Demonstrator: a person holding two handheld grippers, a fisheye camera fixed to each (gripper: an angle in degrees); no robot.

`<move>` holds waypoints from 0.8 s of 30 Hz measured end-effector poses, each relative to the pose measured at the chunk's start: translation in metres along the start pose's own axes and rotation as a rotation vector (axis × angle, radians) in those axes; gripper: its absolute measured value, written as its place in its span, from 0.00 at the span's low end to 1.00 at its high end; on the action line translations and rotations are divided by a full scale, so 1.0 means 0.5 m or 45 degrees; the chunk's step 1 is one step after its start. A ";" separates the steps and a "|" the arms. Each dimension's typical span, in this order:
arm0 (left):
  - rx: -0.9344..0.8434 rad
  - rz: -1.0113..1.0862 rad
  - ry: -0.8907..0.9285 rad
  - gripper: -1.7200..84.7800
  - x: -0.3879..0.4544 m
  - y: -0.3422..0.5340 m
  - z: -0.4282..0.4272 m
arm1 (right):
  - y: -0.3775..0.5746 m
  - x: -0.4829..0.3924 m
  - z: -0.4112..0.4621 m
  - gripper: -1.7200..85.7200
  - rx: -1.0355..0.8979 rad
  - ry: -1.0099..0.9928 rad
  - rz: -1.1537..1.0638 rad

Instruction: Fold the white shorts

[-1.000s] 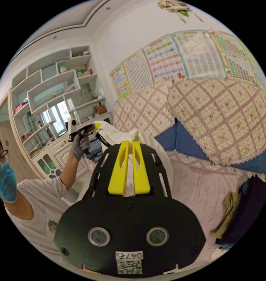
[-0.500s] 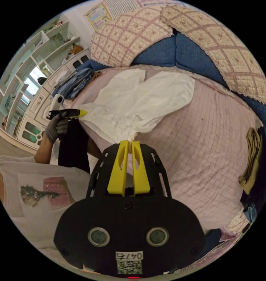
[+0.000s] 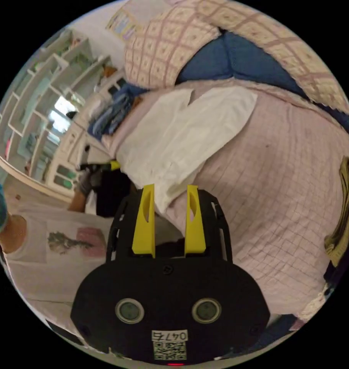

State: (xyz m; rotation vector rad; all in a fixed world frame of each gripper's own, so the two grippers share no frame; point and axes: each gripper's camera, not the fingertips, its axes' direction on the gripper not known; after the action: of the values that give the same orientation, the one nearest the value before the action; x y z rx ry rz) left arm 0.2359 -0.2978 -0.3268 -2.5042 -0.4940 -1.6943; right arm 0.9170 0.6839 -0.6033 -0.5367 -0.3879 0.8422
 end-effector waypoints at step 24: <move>-0.173 0.644 0.115 0.10 0.544 -0.237 0.283 | -0.140 0.396 0.076 0.01 0.553 -0.113 0.493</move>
State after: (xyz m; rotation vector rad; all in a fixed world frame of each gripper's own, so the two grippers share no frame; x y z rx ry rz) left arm 0.4173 -0.0917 -0.1462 -2.3454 0.2547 -1.6598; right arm 1.0594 0.8118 -0.5096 -0.1687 -0.1714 1.2878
